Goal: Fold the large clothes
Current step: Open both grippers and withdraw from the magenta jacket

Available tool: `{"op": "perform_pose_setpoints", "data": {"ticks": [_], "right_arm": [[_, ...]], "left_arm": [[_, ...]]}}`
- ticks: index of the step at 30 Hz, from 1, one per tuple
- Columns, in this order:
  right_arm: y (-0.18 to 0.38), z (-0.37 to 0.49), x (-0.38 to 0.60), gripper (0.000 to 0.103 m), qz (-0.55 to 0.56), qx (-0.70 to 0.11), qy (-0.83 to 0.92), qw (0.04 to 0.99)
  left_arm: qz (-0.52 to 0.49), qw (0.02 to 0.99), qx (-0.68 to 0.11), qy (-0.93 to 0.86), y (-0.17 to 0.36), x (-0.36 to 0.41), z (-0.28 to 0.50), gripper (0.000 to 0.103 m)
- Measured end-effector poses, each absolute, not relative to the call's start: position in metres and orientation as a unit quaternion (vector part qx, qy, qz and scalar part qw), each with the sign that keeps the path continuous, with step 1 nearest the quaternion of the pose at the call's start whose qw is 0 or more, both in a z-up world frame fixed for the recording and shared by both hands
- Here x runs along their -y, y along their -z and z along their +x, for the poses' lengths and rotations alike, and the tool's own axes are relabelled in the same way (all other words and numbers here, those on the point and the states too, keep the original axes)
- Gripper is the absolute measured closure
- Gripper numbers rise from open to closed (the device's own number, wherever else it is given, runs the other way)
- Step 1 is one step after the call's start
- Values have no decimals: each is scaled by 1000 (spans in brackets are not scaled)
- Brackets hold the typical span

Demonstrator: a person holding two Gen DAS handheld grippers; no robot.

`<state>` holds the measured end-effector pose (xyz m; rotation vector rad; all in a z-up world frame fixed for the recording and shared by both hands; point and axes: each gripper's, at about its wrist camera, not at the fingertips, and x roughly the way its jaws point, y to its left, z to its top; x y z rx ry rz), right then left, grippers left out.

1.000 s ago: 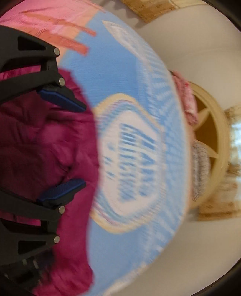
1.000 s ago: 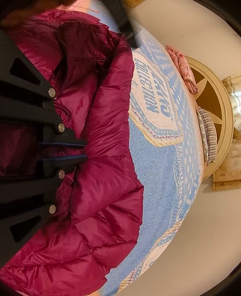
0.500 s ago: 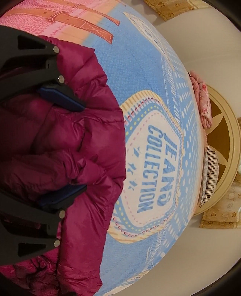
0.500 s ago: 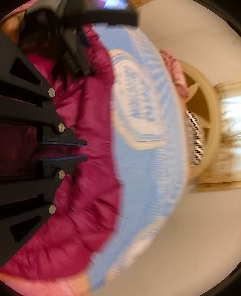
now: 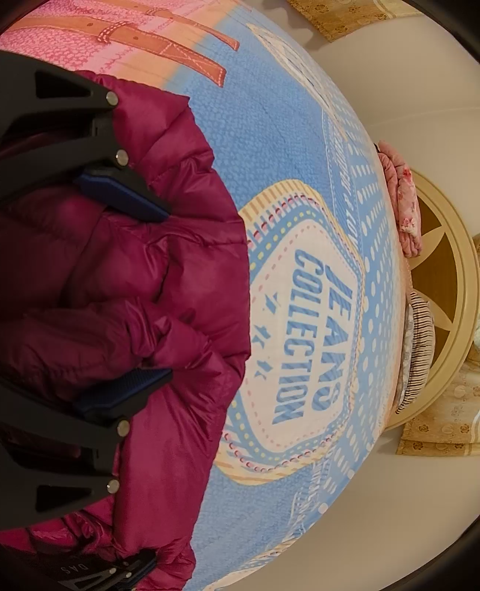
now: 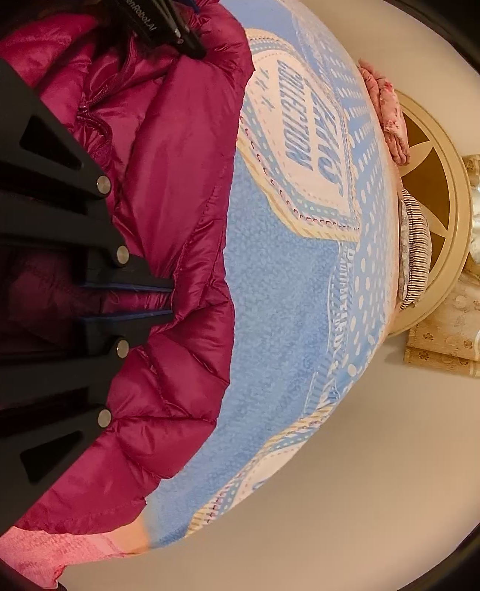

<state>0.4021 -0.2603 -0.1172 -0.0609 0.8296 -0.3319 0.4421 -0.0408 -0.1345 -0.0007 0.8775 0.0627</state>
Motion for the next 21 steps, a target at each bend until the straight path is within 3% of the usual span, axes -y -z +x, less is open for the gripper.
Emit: {"op": "perform_pose_setpoints", "data": {"ticks": [6, 10, 12, 14, 15, 21], "right_arm": [[109, 392, 267, 93, -6, -390, 152, 908], [65, 333, 279, 91, 39, -314, 157, 936], [47, 302, 280, 71, 40, -302, 137, 943], [33, 262, 280, 37, 33, -286, 123, 950], [29, 243, 279, 33, 30, -280, 118, 952], [17, 122, 284, 33, 24, -289, 87, 953]], "left_arm": [[-35, 897, -441, 15, 130, 29, 438, 18], [-47, 897, -432, 84, 109, 3, 397, 18], [-42, 900, -422, 97, 97, -16, 368, 17], [-39, 904, -412, 104, 86, -38, 336, 17], [-40, 905, -409, 106, 83, -48, 319, 16], [-58, 904, -406, 121, 82, -108, 228, 16]]}}
